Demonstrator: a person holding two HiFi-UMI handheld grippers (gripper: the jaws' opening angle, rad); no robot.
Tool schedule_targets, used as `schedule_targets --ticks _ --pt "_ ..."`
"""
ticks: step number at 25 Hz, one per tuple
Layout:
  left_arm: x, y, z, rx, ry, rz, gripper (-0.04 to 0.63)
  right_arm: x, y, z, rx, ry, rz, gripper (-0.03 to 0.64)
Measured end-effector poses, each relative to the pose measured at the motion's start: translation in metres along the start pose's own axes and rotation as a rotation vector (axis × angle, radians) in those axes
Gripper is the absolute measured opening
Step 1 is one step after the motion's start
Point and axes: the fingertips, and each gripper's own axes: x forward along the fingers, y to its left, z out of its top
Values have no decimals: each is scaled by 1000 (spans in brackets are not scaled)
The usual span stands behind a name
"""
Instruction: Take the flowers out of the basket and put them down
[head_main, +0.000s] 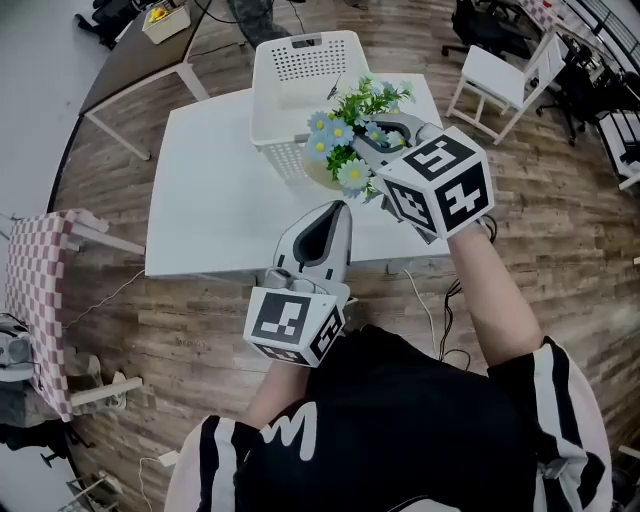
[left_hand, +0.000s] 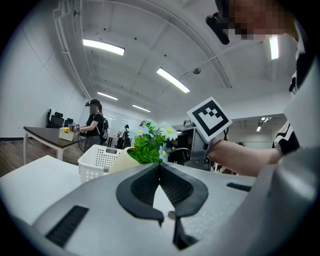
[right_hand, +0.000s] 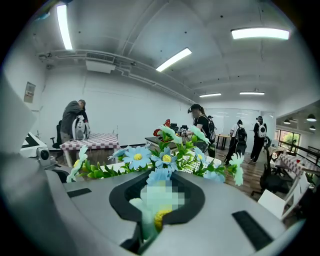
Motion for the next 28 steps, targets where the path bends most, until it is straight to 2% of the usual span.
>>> schedule_targets --ticks 6,14,20,28 --pt "-15 -1 -14 -13 24 -31 5 -12 9 -5 28 -9 -30 40" --pt "-29 -4 -34 -47 47 -60 5 -16 29 -34 39 35 -42 40" --pt "-36 1 -57 -68 92 -34 5 -8 39 -64 58 81 -26 40" --pt "-36 12 -72 -77 112 -4 5 6 48 -88 50 109 -18 40"
